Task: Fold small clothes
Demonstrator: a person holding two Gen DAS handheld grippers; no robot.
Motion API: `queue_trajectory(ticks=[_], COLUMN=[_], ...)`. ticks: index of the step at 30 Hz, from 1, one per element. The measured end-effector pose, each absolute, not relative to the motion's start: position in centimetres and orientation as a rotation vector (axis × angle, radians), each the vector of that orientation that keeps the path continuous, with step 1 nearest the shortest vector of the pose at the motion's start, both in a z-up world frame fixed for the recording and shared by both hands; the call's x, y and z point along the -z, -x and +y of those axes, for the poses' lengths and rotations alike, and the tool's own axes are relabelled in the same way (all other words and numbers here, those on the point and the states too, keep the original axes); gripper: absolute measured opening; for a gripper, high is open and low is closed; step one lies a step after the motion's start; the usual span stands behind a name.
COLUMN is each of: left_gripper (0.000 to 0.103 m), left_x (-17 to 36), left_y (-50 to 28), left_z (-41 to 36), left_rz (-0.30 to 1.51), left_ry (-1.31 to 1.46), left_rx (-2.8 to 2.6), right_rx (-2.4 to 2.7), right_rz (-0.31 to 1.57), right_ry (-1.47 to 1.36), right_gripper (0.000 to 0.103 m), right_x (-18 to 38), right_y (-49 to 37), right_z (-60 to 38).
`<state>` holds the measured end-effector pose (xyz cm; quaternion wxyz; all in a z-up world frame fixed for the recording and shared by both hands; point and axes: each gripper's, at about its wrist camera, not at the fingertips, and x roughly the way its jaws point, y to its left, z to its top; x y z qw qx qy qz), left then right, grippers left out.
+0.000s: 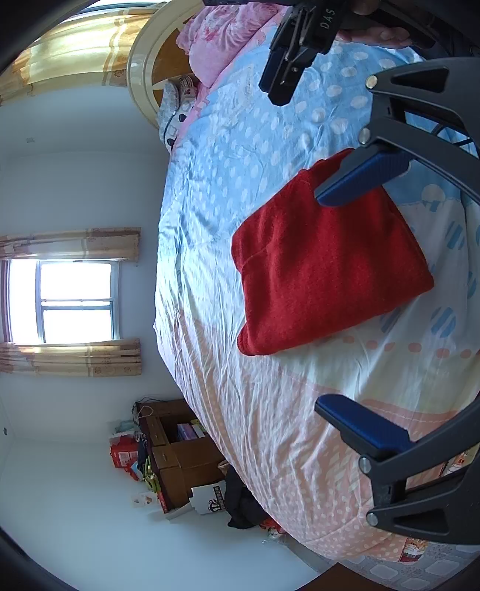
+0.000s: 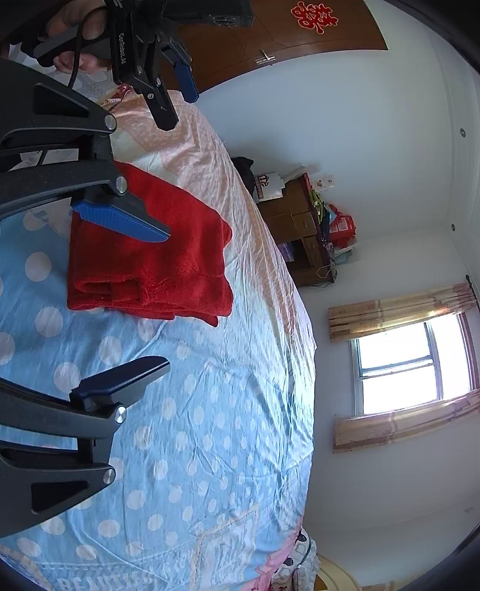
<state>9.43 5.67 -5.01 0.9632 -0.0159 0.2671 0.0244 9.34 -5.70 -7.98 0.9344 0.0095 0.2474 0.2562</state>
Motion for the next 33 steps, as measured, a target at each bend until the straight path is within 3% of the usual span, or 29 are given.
queue_trajectory(ticks=[33], left_gripper=[0.103], left_x=[4.6], left_y=[-9.2], left_z=[5.7], left_rz=[0.503], left_ry=[-0.003], left_rx=[-0.081], right_rx=[-0.515], right_rz=[0.42], right_ry=[0.005], right_gripper=[0.065], right_x=[7.3], right_y=[-7.8], right_z=[-5.6])
